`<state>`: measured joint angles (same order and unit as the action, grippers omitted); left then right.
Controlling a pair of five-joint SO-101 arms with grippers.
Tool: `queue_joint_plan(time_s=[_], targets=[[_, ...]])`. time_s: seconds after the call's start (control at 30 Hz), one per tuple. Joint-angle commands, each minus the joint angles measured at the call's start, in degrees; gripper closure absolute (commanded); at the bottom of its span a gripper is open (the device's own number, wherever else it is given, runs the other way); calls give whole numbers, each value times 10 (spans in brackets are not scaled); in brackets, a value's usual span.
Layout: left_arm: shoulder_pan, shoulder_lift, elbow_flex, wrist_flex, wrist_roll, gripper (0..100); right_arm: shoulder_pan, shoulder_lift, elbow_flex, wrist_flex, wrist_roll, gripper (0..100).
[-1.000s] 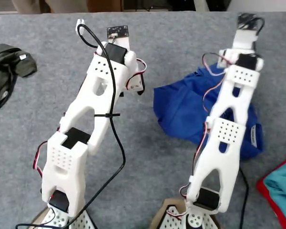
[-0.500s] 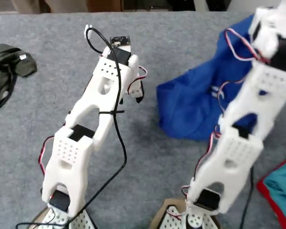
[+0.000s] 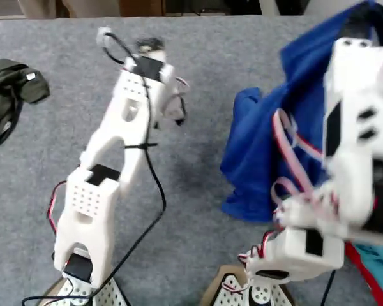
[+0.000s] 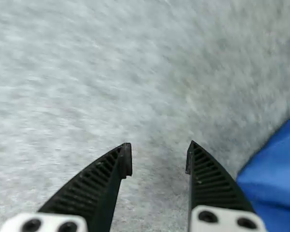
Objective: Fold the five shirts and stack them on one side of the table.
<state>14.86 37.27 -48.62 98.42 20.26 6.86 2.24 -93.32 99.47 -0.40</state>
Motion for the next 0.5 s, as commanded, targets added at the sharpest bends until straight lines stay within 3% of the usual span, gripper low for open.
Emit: queue_joint_plan(time_s=[0.0,0.27,0.47], targets=[[-81,-13,-71,25,1,807,-80,-56,-15,-52,3,993],[-322,-75,-84,24,-17,804,-289,-81,6,-135,5,993],[-411,-84,-84,24,-55,807,-385,-84,110,-200,3,993]])
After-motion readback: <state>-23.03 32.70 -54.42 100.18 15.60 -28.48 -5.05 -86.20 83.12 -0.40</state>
